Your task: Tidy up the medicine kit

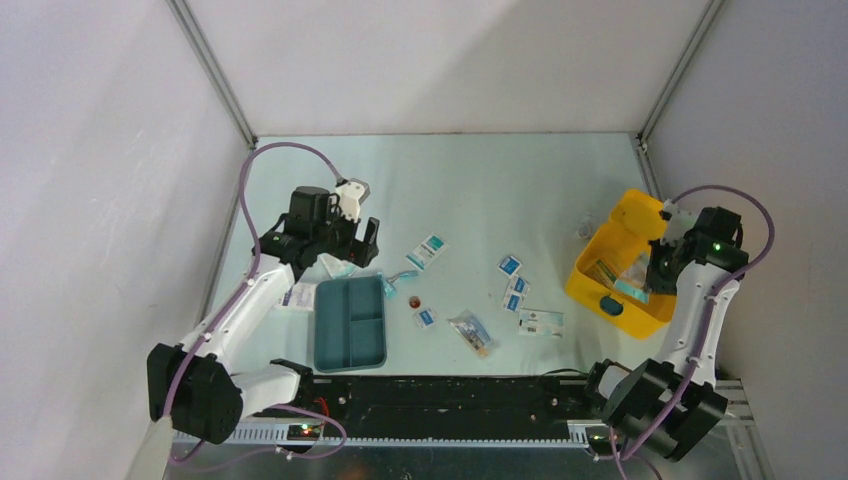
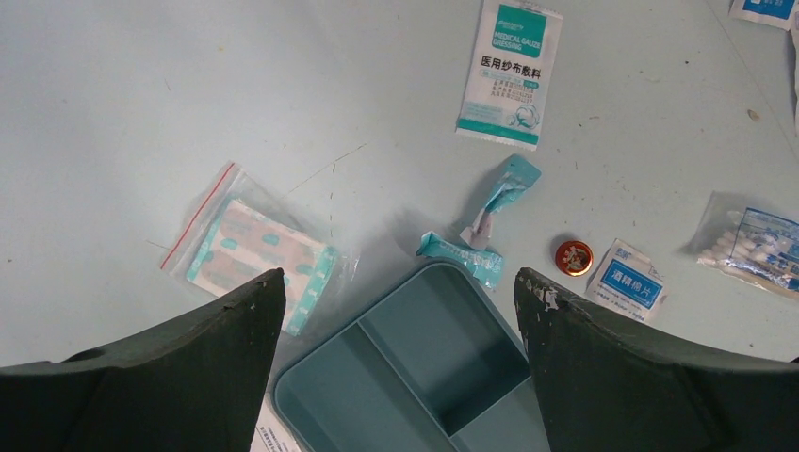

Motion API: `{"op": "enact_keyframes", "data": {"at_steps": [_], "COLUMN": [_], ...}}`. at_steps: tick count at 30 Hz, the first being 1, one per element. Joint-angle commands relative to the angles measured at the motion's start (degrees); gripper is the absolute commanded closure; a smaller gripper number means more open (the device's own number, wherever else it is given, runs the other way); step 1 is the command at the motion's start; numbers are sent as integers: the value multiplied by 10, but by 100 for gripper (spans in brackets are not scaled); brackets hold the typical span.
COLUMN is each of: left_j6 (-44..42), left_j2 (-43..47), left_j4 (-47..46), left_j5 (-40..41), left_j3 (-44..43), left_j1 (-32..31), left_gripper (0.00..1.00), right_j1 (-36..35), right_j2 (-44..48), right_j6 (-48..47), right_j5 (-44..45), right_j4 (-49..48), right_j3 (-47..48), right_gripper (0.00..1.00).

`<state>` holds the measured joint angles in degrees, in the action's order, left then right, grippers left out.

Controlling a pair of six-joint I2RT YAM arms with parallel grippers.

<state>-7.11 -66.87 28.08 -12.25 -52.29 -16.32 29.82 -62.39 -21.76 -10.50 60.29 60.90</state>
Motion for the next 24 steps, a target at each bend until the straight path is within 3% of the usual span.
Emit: {"op": "enact_keyframes", "data": {"at_steps": [1,13,19,24], "left_j6": [-5,-5,-5,-3], "left_j2": [1,14,10,10], "left_j4": [-1,8,8,8], "left_j5": [-11,-5,-5,-7], "left_j3": [-28,-29,-31,-34], "left_j1": [3,3,3,3], "left_gripper": [5,5,5,5], "right_j1": [31,42,42,40], "right_j2": [0,-138,-142,-135], "right_j6": [-23,2,22,40], "right_j5": [6,9,0,-7], "right_j4": [5,-66,-107,-108], "right_j3": [-25,-37,-39,-39], "right_gripper": [100,100,92,55]}}
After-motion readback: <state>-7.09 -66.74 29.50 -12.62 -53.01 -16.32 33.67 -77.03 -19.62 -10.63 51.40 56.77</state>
